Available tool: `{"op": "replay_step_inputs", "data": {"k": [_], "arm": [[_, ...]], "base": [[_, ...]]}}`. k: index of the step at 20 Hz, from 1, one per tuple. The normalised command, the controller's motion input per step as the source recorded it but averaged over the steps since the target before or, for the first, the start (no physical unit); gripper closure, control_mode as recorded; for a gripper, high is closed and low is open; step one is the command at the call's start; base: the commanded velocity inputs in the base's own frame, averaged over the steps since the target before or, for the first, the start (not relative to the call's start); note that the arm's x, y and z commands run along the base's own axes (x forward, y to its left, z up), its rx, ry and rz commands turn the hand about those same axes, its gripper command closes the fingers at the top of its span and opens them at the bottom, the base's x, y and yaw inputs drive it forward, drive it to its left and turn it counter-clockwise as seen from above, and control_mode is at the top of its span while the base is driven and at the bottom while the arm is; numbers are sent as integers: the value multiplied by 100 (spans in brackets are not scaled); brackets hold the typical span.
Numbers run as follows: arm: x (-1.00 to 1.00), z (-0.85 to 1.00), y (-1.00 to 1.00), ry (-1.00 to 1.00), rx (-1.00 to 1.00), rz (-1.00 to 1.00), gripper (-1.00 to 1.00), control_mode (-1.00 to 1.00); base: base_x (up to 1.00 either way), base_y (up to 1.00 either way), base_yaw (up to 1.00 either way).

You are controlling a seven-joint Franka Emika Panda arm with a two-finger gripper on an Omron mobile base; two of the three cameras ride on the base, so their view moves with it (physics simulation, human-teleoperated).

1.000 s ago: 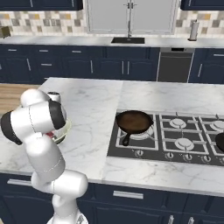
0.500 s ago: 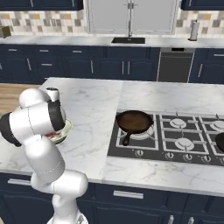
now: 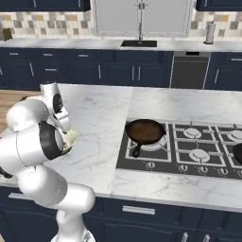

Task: Place one of the steaks on the plate and the other in the bowl. Then place the bowl in the fridge.

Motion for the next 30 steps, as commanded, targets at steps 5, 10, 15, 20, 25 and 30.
{"op": "replay_step_inputs", "data": {"k": [5, 10, 15, 20, 25, 30], "arm": [[-45, 71, -100, -23, -11, 11, -100, -100], [-91, 96, -88, -14, 3, 21, -100, -100], [-90, 64, -58, -8, 0, 29, -100, -100], [-75, 61, -3, -36, -5, 19, -100, -100], [-80, 62, 0, -42, 0, 1, -100, -100], [-68, 44, 0, -23, 0, 0, -100, -100]], "base": [[0, 0, 0], [0, 0, 0], [0, 0, 0], [0, 0, 0], [0, 0, 0], [0, 0, 0]]}}
